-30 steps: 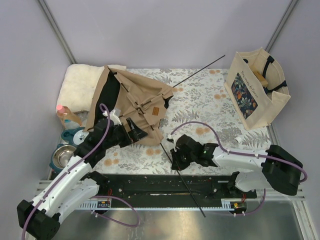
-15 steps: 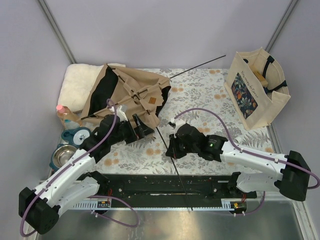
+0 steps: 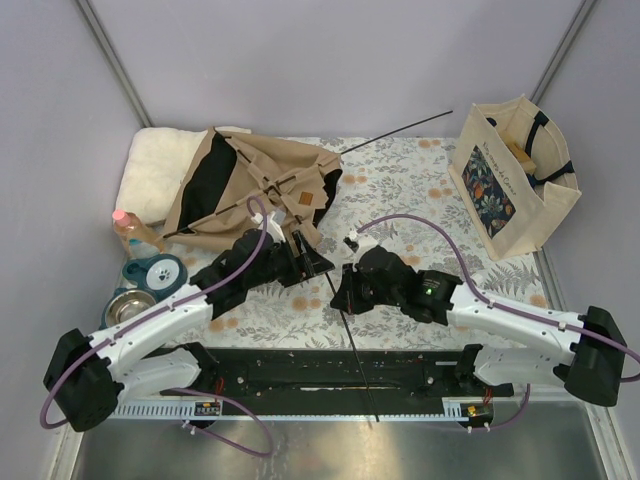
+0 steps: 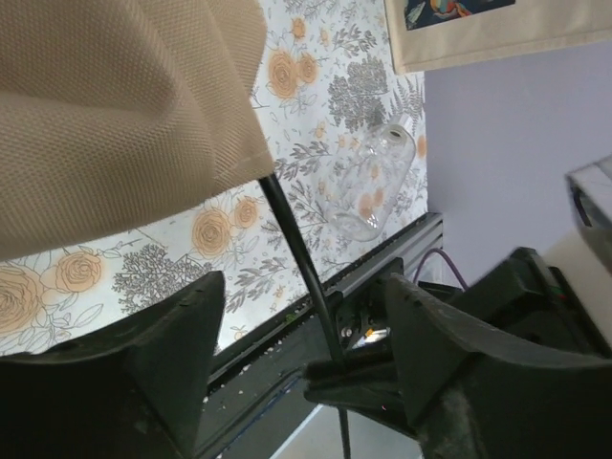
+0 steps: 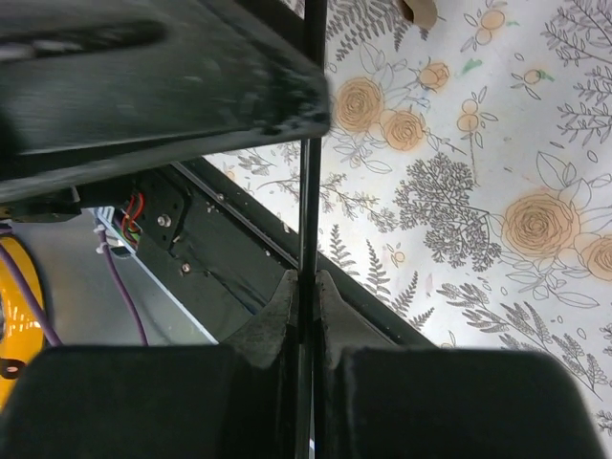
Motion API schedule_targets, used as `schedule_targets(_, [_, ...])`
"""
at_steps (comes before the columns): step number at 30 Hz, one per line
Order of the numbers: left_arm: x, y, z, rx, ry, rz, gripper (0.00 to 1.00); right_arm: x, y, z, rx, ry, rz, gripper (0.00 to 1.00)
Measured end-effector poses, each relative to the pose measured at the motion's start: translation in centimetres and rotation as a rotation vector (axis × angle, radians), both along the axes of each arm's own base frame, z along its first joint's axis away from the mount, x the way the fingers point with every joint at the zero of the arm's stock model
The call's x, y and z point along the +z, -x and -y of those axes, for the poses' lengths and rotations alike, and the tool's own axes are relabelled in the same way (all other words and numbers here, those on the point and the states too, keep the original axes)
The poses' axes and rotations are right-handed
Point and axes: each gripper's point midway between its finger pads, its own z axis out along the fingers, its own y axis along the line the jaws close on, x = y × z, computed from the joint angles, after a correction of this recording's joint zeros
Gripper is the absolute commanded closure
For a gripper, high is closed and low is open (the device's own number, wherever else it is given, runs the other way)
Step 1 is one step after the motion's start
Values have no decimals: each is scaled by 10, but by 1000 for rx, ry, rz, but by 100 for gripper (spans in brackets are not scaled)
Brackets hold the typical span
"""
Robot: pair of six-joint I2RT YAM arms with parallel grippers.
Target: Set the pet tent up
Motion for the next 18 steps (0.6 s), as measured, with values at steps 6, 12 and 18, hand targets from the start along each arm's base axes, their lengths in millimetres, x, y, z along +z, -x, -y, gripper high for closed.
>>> schedule_targets(6, [-10, -9, 10, 47, -9, -34, 65, 13, -2, -4, 0, -49, 23, 100])
schedule_targets(12, [-3, -14, 25, 62, 28, -50, 100, 10, 0, -3, 4, -56, 25, 86])
schedule_targets(18, [-4, -16, 27, 82, 26, -63, 100, 14, 7, -1, 36, -83, 28, 19])
